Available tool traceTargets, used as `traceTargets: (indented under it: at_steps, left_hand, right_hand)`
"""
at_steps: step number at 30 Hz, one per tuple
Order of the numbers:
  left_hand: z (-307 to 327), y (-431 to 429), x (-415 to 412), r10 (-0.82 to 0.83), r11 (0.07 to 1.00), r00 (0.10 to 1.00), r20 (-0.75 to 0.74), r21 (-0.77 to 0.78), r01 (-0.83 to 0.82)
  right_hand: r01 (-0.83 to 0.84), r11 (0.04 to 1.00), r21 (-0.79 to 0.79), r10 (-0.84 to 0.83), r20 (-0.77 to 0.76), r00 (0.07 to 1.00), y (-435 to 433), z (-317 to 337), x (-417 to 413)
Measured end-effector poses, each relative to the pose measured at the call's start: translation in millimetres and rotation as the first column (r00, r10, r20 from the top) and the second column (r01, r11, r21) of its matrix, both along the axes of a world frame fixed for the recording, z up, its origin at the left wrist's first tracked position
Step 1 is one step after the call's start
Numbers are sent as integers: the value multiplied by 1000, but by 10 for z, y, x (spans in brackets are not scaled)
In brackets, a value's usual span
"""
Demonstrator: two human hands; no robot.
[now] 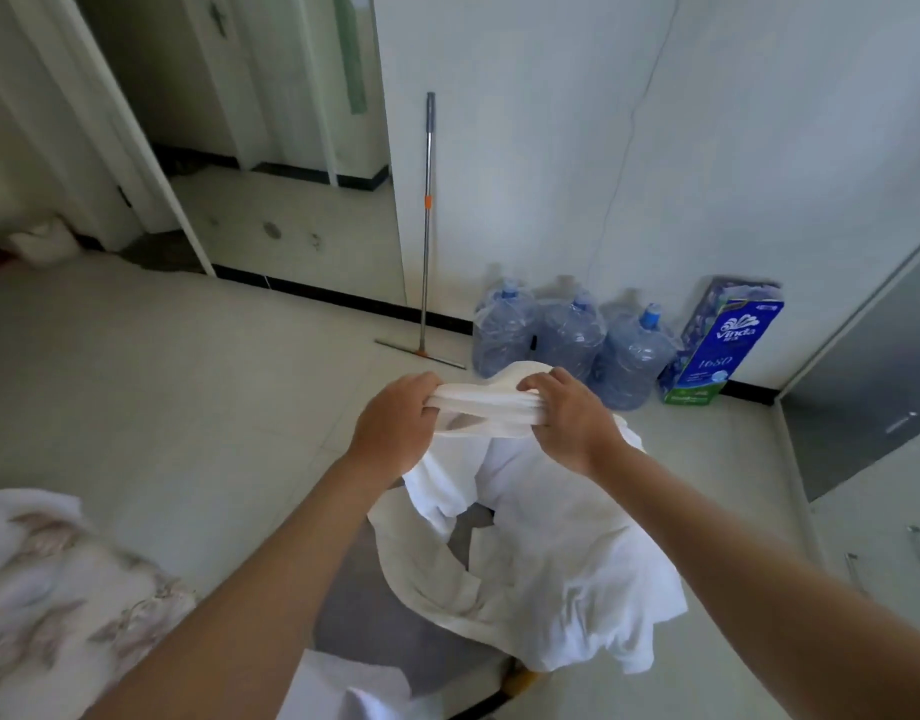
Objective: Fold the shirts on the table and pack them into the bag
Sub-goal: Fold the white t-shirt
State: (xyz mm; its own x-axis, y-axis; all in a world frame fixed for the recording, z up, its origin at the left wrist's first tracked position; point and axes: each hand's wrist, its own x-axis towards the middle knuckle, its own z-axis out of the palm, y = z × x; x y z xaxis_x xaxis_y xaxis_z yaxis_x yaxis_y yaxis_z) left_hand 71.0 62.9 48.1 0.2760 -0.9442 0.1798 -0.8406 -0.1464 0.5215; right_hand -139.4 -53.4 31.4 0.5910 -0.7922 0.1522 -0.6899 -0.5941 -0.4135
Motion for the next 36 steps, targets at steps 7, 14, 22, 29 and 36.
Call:
traceTargets:
  at_steps: [7, 14, 22, 29, 36]
  left_hand:
    - [314, 918, 518, 158, 987, 987, 44, -12, -157]
    - [519, 2074, 1132, 414, 900, 910, -2, -149, -410]
    - [627, 3506, 1850, 284, 913, 913, 292, 208, -350]
    - [910, 4366, 2186, 676, 731, 725, 131, 5, -682]
    - [1761, 5029, 2087, 857, 160, 280, -433, -292, -943]
  right_hand:
    - [-7, 999, -33, 6, -53, 999, 470, 340, 616]
    - [-297, 952, -79, 301, 51, 952, 1433, 934, 1464]
    - [-264, 965, -5, 262, -92, 961, 2267, 958, 2130]
    - [-571, 786, 238, 556, 133, 820, 3001, 1328, 2632]
    - [-730, 666, 154, 654, 352, 670, 3482, 1864, 3191]
